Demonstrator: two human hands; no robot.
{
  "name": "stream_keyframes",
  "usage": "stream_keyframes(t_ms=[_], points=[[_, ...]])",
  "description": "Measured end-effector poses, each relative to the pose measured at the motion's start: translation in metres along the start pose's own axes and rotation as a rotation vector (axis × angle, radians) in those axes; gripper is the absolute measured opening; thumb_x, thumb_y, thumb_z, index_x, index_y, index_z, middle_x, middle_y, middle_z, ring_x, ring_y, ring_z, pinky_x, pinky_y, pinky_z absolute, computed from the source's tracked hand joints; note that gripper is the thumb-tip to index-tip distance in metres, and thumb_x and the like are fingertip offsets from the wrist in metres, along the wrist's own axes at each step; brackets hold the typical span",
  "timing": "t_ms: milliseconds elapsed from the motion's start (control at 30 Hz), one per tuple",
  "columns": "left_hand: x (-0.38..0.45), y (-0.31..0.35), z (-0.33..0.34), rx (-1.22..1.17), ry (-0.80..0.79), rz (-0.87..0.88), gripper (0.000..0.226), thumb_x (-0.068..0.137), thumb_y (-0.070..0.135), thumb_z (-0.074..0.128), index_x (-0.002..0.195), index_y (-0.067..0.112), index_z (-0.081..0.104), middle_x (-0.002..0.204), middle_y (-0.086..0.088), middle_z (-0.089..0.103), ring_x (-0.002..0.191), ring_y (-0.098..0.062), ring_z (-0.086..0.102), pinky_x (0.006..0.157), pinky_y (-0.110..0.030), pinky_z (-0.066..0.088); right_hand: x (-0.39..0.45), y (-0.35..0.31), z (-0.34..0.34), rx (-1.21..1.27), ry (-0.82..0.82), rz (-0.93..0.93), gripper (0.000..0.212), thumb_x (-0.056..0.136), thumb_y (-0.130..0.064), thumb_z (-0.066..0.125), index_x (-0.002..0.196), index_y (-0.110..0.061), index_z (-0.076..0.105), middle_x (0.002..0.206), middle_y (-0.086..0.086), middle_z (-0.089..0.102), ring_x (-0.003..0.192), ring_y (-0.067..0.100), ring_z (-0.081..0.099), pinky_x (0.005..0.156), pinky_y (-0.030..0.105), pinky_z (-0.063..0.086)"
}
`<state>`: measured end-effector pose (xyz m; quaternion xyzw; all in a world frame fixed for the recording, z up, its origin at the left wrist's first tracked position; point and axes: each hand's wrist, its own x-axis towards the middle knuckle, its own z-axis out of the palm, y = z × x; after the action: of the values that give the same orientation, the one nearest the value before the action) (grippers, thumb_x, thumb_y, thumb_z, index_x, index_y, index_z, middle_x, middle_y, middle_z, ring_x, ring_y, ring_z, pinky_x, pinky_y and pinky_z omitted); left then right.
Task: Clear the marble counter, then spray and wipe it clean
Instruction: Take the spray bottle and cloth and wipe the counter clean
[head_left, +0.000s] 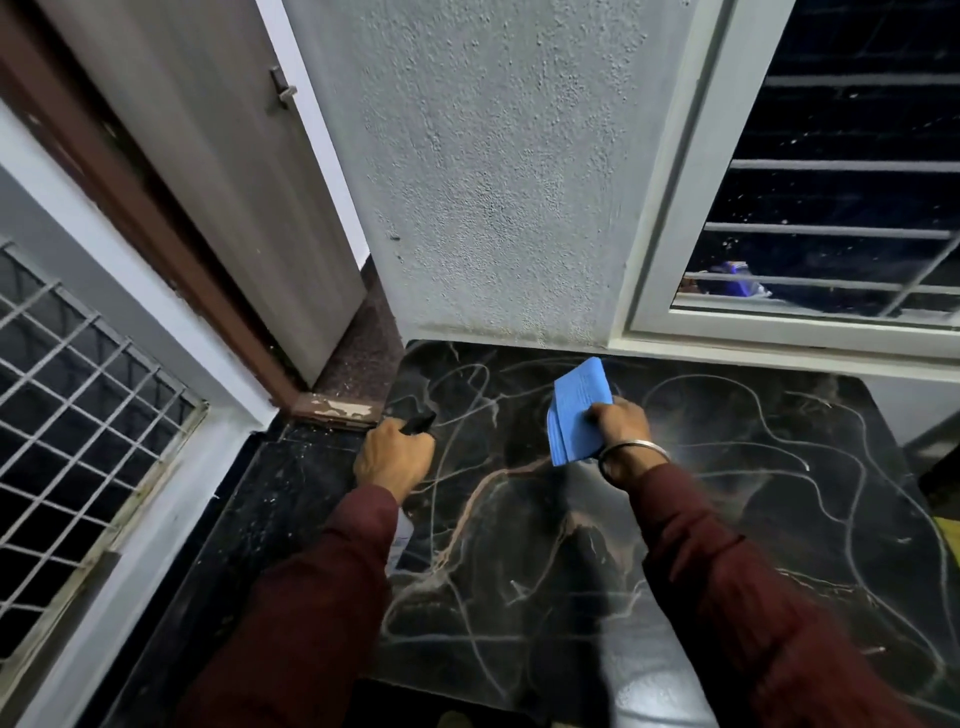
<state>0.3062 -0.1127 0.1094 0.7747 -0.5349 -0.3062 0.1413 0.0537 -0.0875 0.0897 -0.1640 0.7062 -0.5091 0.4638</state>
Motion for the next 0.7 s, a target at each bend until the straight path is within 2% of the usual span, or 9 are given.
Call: stream_keyframes(t_ms=[200, 367, 467, 533, 633, 700], points=[[0.009, 0.002, -0.001, 0.046, 0.013, 0.045, 0.039, 0.090, 0.016, 0.057, 0.127, 0.011, 0.069, 0.132, -0.020, 0.067, 0.125, -0.042, 0.059, 0.104, -0.042, 0.044, 0.024, 0.012, 0.023, -0.085, 0.009, 0.020, 0.016, 0.080, -0.008, 0.059, 0.096, -0.010, 0.060, 0.098, 0.018, 0.061, 0.088, 0.035, 0.058, 0.077, 0.047, 0.051], [0.033, 0.003, -0.003, -0.003, 0.003, 0.139, 0.030, 0.090, 0.019, 0.061, 0.115, 0.015, 0.075, 0.119, -0.018, 0.072, 0.115, -0.042, 0.063, 0.098, -0.042, 0.050, 0.041, 0.023, 0.047, -0.240, 0.080, -0.083, 0.028, 0.084, -0.002, 0.052, 0.110, 0.000, 0.062, 0.095, 0.017, 0.061, 0.085, 0.028, 0.056, 0.070, 0.034, 0.042], [0.063, -0.006, -0.001, -0.227, 0.000, 0.211, 0.015, 0.088, 0.026, 0.061, 0.087, 0.017, 0.072, 0.088, -0.014, 0.071, 0.088, -0.042, 0.067, 0.081, -0.050, 0.058, 0.041, 0.029, 0.062, -0.374, 0.139, -0.151, 0.033, 0.083, 0.000, 0.046, 0.113, -0.005, 0.059, 0.098, 0.017, 0.062, 0.090, 0.031, 0.059, 0.074, 0.034, 0.043], [0.087, -0.018, 0.001, -0.378, 0.009, 0.234, 0.015, 0.084, 0.034, 0.061, 0.080, 0.022, 0.068, 0.071, -0.009, 0.065, 0.073, -0.040, 0.066, 0.070, -0.058, 0.060, 0.044, 0.033, 0.072, -0.492, 0.166, -0.222, 0.034, 0.085, -0.001, 0.044, 0.116, -0.006, 0.056, 0.103, 0.021, 0.062, 0.094, 0.037, 0.059, 0.076, 0.035, 0.043], [0.116, -0.032, 0.006, -0.498, -0.029, 0.291, 0.013, 0.084, 0.033, 0.062, 0.084, 0.023, 0.070, 0.069, -0.002, 0.065, 0.068, -0.027, 0.064, 0.067, -0.058, 0.060, 0.056, 0.042, 0.093, -0.603, 0.246, -0.281, 0.039, 0.089, -0.003, 0.045, 0.128, -0.003, 0.048, 0.111, 0.027, 0.060, 0.100, 0.043, 0.058, 0.080, 0.038, 0.043], [0.130, -0.040, 0.013, -0.555, -0.057, 0.328, 0.014, 0.082, 0.028, 0.061, 0.089, 0.023, 0.072, 0.071, 0.004, 0.065, 0.069, -0.020, 0.062, 0.069, -0.055, 0.058, 0.068, 0.052, 0.114, -0.655, 0.230, -0.244, 0.043, 0.092, -0.007, 0.046, 0.134, 0.000, 0.041, 0.116, 0.032, 0.057, 0.104, 0.046, 0.056, 0.083, 0.040, 0.042]])
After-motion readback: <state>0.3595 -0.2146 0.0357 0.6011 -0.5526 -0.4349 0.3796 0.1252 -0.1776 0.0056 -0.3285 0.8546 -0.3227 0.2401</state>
